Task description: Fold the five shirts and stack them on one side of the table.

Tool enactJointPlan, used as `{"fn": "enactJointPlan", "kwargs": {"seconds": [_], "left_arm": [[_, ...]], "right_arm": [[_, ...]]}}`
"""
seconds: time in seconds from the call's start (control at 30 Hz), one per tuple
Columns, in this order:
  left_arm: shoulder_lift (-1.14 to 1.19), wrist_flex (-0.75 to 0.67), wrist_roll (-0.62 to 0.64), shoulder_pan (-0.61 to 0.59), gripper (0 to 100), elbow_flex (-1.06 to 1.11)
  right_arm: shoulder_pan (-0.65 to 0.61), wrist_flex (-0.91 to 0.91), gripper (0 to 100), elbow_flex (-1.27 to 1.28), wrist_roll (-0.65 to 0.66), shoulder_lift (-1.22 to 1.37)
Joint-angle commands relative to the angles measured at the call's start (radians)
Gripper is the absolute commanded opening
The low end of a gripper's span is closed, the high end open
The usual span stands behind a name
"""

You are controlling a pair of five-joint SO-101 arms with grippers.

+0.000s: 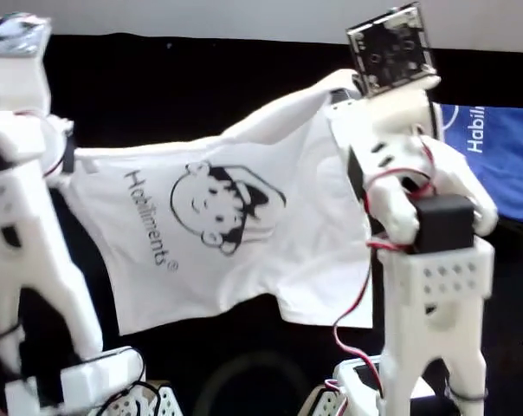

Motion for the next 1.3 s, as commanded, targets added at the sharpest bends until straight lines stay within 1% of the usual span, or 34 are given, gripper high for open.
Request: {"fn": "enactJointPlan", "kwargs": {"seconds": [0.0, 0.2, 0.37, 0.53, 0.77, 0.9, 0.97, 1.03, 1.1, 1.2, 1.27], "left_arm": [[0.104, -0.064, -0.005, 0.047, 1, -0.128], [0.383, -0.061, -0.006, 0.038, 1, -0.432], [0.564, -0.061, -0.006, 0.036, 1, -0.608], [0.711, -0.069, -0.006, 0.039, 1, -0.67], [0.928, -0.066, -0.006, 0.067, 1, -0.677], [1.024, -0.058, -0.006, 0.082, 1, -0.677], [1.029, -0.029, -0.006, 0.079, 1, -0.677], [1.024, 0.029, -0.006, 0.077, 1, -0.682], [0.998, 0.089, -0.005, 0.074, 1, -0.685], [0.92, 0.092, -0.005, 0.045, 1, -0.622], [0.845, 0.092, -0.006, 0.039, 1, -0.533]], "right_arm": [[-0.004, -0.156, 0.5, 0.045, 0.006, 0.067], [-0.004, -0.148, 0.5, -0.213, 0.002, 0.338], [-0.005, -0.021, 0.5, -0.409, 0.0, 0.572], [-0.004, 0.044, 0.5, -0.512, 0.0, 0.791], [-0.005, 0.048, 0.5, -0.532, 0.0, 1.026], [-0.005, 0.084, 0.5, -0.532, 0.0, 1.069], [-0.005, 0.134, 0.5, -0.533, 0.0, 1.053], [-0.004, 0.208, 0.5, -0.533, 0.0, 1.017], [-0.004, 0.288, 0.5, -0.533, 0.003, 0.969], [-0.004, 0.387, 0.5, -0.533, 0.005, 0.905], [-0.004, 0.433, 0.5, -0.529, 0.005, 0.872]]}}
